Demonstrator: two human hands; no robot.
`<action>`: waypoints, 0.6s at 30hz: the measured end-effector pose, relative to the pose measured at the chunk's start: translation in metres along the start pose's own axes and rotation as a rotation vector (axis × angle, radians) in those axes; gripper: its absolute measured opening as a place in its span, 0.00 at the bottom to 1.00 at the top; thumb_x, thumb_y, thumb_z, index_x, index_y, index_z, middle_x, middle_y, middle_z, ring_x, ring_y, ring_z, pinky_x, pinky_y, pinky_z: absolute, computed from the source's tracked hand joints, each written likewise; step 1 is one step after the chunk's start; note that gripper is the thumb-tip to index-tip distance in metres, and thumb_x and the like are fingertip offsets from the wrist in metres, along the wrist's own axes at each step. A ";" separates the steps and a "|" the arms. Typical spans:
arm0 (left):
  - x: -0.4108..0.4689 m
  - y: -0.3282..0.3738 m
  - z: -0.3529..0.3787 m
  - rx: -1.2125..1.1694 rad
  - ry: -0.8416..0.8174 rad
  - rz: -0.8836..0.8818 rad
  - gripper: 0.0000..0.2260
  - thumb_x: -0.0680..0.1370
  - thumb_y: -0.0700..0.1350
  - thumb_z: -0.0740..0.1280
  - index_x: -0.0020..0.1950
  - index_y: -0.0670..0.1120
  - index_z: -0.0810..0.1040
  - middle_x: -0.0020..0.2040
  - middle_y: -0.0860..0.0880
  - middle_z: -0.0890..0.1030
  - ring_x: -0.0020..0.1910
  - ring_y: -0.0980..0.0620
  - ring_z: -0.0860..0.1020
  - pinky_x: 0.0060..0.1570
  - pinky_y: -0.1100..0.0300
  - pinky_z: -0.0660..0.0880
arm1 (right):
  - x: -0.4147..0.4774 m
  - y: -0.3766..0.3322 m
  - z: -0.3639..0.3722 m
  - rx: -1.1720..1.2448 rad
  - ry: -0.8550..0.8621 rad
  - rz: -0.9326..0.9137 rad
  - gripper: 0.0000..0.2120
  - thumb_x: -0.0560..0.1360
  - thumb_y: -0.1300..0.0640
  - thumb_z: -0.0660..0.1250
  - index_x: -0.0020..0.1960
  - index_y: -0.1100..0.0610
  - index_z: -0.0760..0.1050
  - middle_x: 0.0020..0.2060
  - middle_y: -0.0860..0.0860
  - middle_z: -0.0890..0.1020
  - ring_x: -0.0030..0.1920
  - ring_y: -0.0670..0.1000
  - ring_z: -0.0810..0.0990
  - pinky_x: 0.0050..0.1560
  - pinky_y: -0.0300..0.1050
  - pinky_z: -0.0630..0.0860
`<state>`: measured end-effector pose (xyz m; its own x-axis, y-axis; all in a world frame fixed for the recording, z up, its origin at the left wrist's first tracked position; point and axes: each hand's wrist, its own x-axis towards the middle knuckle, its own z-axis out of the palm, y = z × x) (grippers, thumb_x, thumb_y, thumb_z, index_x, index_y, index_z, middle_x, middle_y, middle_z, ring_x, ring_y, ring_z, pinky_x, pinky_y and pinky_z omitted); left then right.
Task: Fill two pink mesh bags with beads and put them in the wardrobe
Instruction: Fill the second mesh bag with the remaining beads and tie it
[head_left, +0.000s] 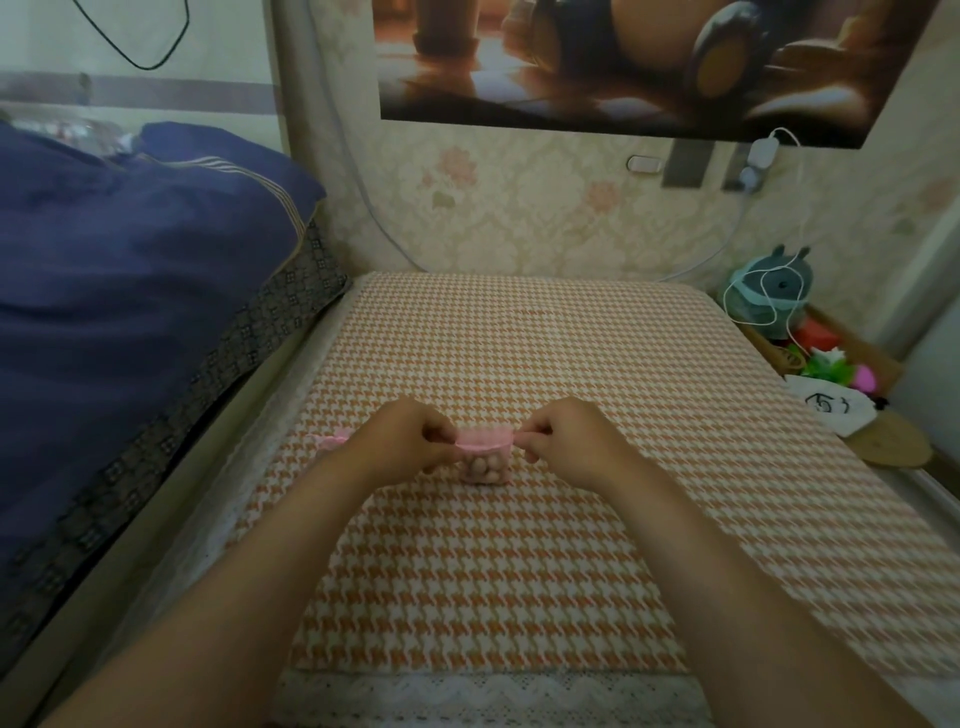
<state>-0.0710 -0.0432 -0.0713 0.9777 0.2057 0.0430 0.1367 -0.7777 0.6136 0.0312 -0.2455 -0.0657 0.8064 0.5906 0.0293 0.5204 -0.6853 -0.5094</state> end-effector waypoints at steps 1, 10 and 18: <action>-0.001 0.000 0.000 0.003 -0.002 -0.012 0.03 0.72 0.46 0.75 0.40 0.53 0.83 0.30 0.55 0.80 0.29 0.60 0.77 0.33 0.66 0.71 | 0.000 0.001 0.000 0.014 0.009 0.024 0.14 0.76 0.46 0.70 0.35 0.51 0.83 0.31 0.46 0.84 0.30 0.47 0.80 0.39 0.46 0.79; -0.001 -0.002 -0.004 -0.124 0.064 -0.115 0.12 0.77 0.50 0.70 0.36 0.45 0.83 0.32 0.51 0.80 0.29 0.56 0.76 0.33 0.62 0.72 | -0.003 0.005 0.002 0.443 0.022 0.283 0.12 0.77 0.51 0.72 0.39 0.58 0.84 0.33 0.51 0.86 0.24 0.48 0.76 0.28 0.40 0.72; -0.002 -0.009 -0.006 -0.342 0.104 -0.375 0.17 0.79 0.51 0.66 0.35 0.43 0.78 0.30 0.46 0.76 0.30 0.50 0.76 0.29 0.61 0.70 | 0.001 0.011 0.005 0.654 0.092 0.486 0.16 0.79 0.51 0.70 0.37 0.59 0.81 0.31 0.52 0.85 0.24 0.49 0.74 0.20 0.37 0.64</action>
<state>-0.0755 -0.0329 -0.0723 0.8481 0.5046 -0.1618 0.3976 -0.4042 0.8237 0.0366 -0.2505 -0.0755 0.9343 0.2352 -0.2678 -0.1389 -0.4517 -0.8813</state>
